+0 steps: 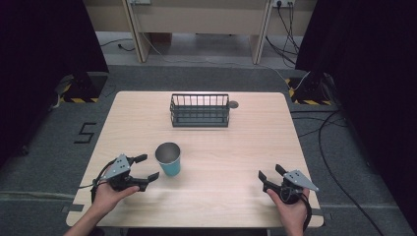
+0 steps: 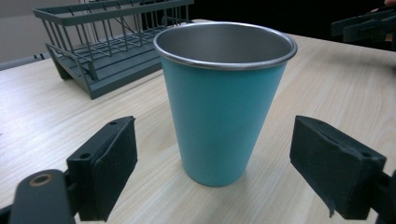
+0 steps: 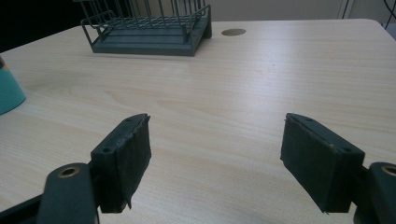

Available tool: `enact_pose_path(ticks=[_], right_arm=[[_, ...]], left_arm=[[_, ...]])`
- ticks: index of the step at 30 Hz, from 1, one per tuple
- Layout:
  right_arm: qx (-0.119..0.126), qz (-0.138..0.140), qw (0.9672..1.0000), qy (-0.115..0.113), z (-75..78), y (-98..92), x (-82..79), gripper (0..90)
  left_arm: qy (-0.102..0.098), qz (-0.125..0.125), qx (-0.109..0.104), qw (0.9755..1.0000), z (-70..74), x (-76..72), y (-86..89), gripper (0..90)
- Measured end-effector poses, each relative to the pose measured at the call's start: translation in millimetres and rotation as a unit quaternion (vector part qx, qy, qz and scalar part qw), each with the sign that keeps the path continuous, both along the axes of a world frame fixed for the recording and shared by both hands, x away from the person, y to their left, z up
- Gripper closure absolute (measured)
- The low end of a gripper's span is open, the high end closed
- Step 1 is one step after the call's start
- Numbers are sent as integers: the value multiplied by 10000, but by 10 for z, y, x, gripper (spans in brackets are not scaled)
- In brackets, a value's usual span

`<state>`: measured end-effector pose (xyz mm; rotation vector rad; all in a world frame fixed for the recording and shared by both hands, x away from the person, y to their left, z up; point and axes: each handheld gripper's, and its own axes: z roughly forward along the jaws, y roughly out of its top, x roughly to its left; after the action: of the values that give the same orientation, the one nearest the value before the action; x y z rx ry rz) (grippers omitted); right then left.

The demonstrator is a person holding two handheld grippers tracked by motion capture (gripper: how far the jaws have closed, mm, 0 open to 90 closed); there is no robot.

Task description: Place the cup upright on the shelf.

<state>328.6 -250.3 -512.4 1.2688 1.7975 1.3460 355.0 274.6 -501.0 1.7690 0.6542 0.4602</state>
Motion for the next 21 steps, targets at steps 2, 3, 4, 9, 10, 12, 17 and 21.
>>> enact_pose_path(ticks=[2, 3, 4, 9, 10, 12, 17, 21], right_arm=[[2, -1, 10000, -2, 0, 0, -1, 249], [7, -2, 10000, -9, 0, -1, -1, 249], [4, 0, 10000, -4, 0, -1, 0, 249], [-6, 1, 10000, 16, 2, 6, -2, 249], [-6, 1, 10000, 16, 2, 6, -2, 249], [-5, -1, 10000, 16, 1, 5, -1, 250], [22, 5, 10000, 32, 0, 5, 1, 249], [40, 8, 10000, 54, 1, 9, 0, 249]], left_arm=[[12, -3, -14, 10000, -10, 16, -25, 144], [22, -22, 14, 10000, -16, 31, -46, 145], [22, -22, 14, 10000, -16, 31, -46, 144], [0, -76, 61, 10000, -13, 82, -108, 144], [4, -81, 66, 9999, -13, 97, -121, 144], [17, -99, 88, 9999, -18, 131, -146, 144], [29, -146, 134, 9998, -30, 199, -214, 144], [30, -191, 144, 9997, -31, 241, -270, 144]])
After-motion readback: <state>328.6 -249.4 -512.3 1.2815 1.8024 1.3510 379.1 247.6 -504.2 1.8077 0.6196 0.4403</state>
